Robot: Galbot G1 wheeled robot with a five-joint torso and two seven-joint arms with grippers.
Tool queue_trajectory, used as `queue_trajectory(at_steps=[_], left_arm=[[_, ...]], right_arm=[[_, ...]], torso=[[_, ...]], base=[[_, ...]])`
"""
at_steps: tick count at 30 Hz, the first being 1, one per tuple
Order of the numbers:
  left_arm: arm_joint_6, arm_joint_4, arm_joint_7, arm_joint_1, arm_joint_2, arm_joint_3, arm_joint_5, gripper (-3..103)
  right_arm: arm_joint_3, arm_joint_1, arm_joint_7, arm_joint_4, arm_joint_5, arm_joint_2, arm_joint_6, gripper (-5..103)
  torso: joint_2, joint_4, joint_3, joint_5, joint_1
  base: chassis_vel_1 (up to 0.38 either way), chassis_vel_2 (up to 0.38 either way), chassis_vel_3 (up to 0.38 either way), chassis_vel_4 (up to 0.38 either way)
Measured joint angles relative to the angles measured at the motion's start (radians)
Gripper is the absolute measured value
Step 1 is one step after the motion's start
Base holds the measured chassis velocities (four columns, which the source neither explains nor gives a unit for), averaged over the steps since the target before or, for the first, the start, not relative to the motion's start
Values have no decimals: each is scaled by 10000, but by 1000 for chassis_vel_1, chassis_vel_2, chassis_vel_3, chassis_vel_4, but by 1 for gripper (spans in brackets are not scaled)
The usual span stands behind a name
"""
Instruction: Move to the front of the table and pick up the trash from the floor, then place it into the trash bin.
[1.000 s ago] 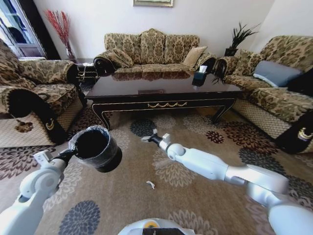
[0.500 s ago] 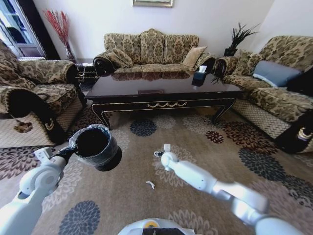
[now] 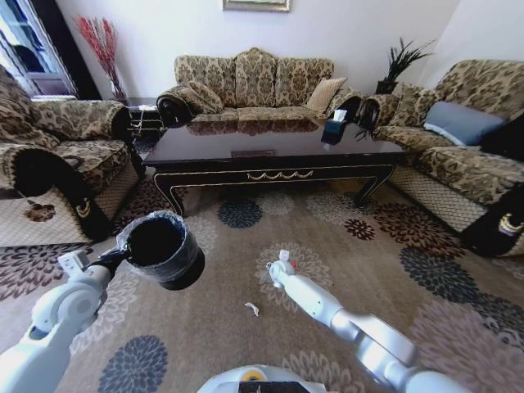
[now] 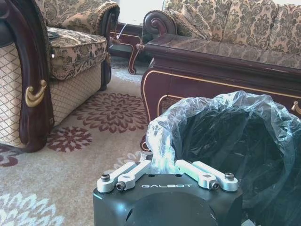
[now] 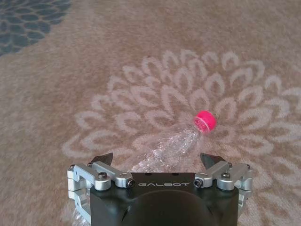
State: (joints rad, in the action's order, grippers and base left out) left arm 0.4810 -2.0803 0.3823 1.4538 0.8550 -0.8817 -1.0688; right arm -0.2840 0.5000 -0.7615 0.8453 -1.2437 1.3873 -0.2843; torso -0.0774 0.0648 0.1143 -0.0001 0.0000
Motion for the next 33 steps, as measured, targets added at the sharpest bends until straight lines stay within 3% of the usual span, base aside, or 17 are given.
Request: queue_trajectory(at_steps=[7,10,13,18,19,21,24,25,33], left_arm=[[33,-73,30,-22,-3,40,-6,4],[35,-74,33,-17,29,42,-7,4],[35,-74,35,-13,54,42,-3,4],[35,-74,35,-1,74,42,-2,4],[35,-74,35,-3,70,42,-1,4],[35,-68,35,-22,63,43,-5,4],[30,-60,35,-47,65,62,-5,4],[24,-59,35,-56,73,75,-6,4],[7,-54,31,-79,79,90,-25,4]], right_arm=[[633,-40,400,-987,699,358,128,103],[680,-49,625,-1302,1014,402,192,90],[680,-50,751,-1430,1138,404,204,85],[650,-14,1017,-1487,1440,358,213,63],[626,13,1050,-1420,1489,319,217,63],[509,92,1126,-1113,1575,183,233,51],[376,173,1203,-793,1670,29,255,46],[263,221,1256,-568,1727,-87,281,36],[-237,344,1552,1062,1654,-799,606,13]], torso=[[0,1,0,1,0],[0,1,0,1,0],[0,2,0,0,0],[0,0,0,1,0],[0,0,0,1,0],[0,1,0,1,0],[0,1,0,1,0],[0,2,0,1,0],[0,1,0,2,0]], base=[[0,0,0,0],[0,0,0,0],[0,0,0,0],[0,0,0,0],[0,0,0,0],[0,0,0,0],[0,0,0,0],[0,0,0,0],[0,0,0,0]])
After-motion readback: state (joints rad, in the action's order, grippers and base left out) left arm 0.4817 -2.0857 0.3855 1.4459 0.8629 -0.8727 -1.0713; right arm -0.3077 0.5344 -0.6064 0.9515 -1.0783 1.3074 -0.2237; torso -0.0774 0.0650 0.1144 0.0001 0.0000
